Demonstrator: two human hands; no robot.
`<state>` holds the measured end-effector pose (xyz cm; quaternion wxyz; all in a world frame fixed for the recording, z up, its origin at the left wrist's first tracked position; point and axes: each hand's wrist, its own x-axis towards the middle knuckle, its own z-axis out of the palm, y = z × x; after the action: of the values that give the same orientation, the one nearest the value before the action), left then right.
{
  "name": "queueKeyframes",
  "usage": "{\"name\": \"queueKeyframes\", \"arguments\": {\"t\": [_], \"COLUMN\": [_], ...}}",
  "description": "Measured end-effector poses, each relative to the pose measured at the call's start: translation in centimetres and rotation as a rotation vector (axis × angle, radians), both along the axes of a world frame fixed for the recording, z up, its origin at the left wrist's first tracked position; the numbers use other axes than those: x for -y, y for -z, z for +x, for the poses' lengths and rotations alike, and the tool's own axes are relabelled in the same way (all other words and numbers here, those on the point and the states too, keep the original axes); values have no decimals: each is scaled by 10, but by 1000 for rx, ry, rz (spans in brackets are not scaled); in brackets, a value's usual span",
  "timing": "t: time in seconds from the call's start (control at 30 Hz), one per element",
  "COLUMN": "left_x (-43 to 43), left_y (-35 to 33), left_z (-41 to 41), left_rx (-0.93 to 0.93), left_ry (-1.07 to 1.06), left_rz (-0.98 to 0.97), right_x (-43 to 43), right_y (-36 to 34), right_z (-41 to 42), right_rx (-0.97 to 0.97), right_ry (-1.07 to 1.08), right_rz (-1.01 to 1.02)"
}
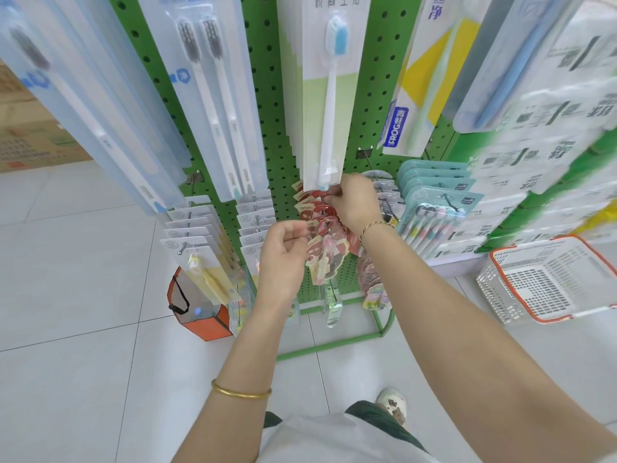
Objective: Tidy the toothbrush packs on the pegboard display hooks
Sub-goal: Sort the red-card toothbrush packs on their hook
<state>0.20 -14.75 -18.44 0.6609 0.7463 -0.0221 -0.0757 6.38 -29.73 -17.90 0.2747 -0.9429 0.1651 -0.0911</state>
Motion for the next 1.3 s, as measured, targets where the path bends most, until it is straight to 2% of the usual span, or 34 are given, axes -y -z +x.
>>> {"name": "queueKeyframes", "arguments": {"t": [0.27, 0.67, 0.83, 1.1, 1.2, 1.3], "left_x": [1, 2, 3, 11, 13, 12], "left_y": [-2, -2, 3, 9, 6, 10], "left_z": [-4, -18, -26, -45, -54, -55], "left_rx": [-7, 1, -4, 22, -41, -79], "left_ry": [13, 33, 85, 382, 467, 410], "left_rz": [-10, -34, -26, 135, 30, -73], "right_x": [0, 5, 13, 22, 19, 14], "right_y": [3, 1, -2, -11, -13, -14], "right_z": [-16, -70, -110, -151, -154, -154], "right_rx": [111, 108, 123, 165, 202, 238], "right_ry": [50, 115, 152, 66, 45, 74], "right_rz": [-38, -136, -4, 239, 400, 527]}}
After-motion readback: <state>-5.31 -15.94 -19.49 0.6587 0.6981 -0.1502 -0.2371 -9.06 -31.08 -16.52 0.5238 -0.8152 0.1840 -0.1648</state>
